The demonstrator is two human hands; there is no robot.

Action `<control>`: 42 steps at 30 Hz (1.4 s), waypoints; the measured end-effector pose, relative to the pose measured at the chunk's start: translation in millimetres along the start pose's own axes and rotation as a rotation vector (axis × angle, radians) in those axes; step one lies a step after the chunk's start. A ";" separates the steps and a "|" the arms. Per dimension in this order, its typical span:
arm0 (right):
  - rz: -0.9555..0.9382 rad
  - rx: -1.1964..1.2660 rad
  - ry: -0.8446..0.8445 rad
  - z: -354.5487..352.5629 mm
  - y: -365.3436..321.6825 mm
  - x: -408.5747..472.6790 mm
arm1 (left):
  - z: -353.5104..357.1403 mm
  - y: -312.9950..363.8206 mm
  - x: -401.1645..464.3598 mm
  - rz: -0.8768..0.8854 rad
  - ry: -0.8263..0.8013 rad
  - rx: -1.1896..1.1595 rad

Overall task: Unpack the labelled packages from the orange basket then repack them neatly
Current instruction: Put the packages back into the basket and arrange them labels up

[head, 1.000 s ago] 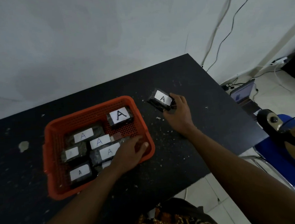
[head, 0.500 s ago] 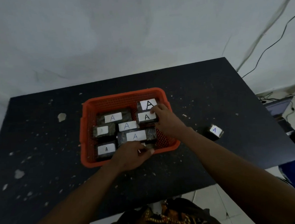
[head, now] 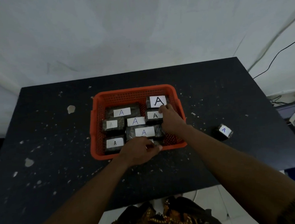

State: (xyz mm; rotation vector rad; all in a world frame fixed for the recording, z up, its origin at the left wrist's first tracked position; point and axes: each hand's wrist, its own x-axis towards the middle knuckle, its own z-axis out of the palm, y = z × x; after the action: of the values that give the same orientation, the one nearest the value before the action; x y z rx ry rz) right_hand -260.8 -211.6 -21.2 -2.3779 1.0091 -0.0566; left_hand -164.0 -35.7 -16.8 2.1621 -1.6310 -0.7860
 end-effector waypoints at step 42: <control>0.632 0.245 0.522 -26.5 159.4 -144.4 | 41.0 72.0 56.3 0.155 -0.091 0.159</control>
State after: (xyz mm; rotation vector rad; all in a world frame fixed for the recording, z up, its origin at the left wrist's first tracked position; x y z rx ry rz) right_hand -474.9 -216.7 -54.5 -1.7590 1.8354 -0.5486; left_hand -233.4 -107.7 -22.6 2.0991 -1.9407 -0.7405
